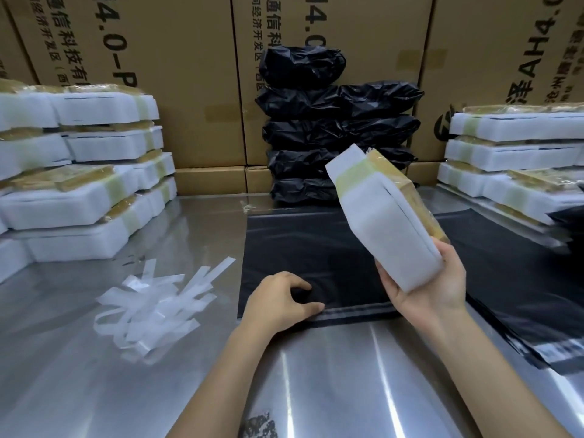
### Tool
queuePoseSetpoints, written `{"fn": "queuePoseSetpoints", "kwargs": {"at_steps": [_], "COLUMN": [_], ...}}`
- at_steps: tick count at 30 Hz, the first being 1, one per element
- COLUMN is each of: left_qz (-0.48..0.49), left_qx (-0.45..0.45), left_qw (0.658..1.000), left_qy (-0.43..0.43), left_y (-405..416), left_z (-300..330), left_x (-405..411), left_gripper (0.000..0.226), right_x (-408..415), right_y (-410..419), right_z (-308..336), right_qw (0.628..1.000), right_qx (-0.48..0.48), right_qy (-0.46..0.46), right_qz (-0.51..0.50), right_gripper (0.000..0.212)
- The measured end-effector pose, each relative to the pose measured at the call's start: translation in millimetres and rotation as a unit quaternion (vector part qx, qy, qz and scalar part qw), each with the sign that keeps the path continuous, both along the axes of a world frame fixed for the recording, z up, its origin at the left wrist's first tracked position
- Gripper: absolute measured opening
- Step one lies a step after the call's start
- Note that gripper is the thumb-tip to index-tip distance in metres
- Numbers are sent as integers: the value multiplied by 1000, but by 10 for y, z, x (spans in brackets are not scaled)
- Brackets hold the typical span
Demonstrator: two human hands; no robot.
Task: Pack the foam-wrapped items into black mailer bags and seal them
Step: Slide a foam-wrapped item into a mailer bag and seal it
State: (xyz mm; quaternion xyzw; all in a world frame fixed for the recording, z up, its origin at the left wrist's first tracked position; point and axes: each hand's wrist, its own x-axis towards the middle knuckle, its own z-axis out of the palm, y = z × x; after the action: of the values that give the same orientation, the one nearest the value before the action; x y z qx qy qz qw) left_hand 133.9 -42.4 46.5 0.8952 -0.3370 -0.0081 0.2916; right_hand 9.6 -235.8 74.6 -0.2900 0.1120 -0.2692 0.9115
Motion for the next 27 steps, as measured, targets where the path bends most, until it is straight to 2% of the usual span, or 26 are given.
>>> {"fn": "queuePoseSetpoints", "kwargs": {"at_steps": [7,11,14,16,18,20,22,25,27], "left_qz": [9,25,47,56,67,74,90,102,113], "left_qx": [12,20,-18,-78,-117,-149,-188,-295,-323], "left_qw": [997,994,994,993,990,986,977,932,903], "left_qy": [-72,-101,-100,-70,-35,1,48,187,258], "left_y": [1,-2,-37,-83,-140,-179,-213,-243,-249], "left_z": [38,26,22,12,2,16,76,237,287], "left_x": [20,75,114,118,104,123,185,355,502], "left_gripper": [21,19,20,18,17,15,30,29,28], "right_x": [-154,-215,-254,-258,-252,-229,-213,-214,-233], "right_y": [-58,-75,-95,-123,-121,-119,-112,-97,-110], "right_z": [-43,-26,15,26,7,-44,-66,-35,-20], "right_qw": [1000,998,995,991,986,981,973,962,960], "right_qx": [-14,-5,-55,-97,-131,-150,-180,-209,-201], "right_qy": [-3,-25,-21,-13,-10,6,36,96,116], "right_qz": [23,63,84,88,103,125,142,149,157], "right_gripper": [26,35,48,46,35,40,48,38,32]}}
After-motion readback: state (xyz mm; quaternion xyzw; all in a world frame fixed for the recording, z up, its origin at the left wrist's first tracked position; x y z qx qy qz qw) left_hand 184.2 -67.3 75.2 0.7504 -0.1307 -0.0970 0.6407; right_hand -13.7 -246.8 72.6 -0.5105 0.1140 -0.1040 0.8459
